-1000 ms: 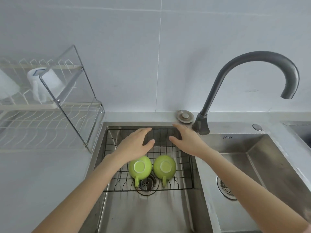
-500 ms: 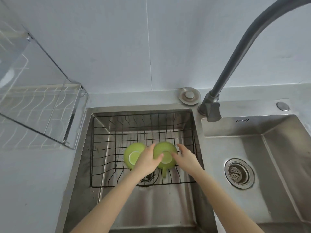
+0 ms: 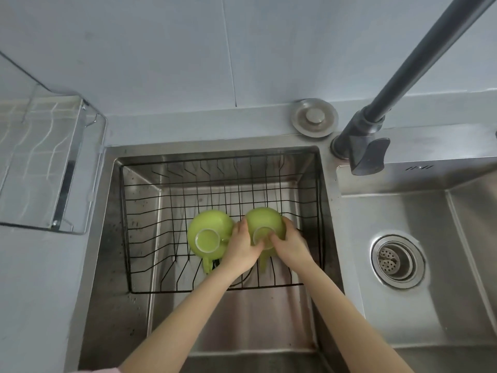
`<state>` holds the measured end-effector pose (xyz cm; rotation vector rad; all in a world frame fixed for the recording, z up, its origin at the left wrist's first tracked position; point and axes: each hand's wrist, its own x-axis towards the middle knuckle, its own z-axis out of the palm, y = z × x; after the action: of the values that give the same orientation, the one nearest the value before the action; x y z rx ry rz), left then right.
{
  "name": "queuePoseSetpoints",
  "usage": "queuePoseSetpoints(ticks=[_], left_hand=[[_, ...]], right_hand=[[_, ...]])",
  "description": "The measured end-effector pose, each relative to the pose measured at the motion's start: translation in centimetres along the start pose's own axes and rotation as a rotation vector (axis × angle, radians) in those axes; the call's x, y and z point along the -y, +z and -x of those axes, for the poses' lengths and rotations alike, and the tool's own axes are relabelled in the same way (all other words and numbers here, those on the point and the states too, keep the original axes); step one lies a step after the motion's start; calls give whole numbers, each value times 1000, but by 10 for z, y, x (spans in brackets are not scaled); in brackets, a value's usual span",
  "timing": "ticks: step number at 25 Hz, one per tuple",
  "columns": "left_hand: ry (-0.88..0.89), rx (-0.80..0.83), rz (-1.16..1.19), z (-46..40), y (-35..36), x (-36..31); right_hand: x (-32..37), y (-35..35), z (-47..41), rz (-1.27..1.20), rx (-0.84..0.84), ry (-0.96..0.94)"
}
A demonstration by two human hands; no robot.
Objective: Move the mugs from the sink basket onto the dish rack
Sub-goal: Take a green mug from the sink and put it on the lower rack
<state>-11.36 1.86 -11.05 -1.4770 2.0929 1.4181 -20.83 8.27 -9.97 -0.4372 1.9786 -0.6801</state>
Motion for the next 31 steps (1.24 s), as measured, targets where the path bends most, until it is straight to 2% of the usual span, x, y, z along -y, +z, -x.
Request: queuePoseSetpoints(ticks=[9,18,24,31], left_hand=[[22,-112,-4,-3,5,10],[33,-100,33,1,-2,16],[35,-86,144,17,-8,17],[90,-160,315,56,-28,6]], right_hand=[[-15,12,-10,29,7,-45],[-14,10,-2,-76,-61,-57],[-8,5,18,-93,-112,-96],[14,-6,61,-67,-188,-162]])
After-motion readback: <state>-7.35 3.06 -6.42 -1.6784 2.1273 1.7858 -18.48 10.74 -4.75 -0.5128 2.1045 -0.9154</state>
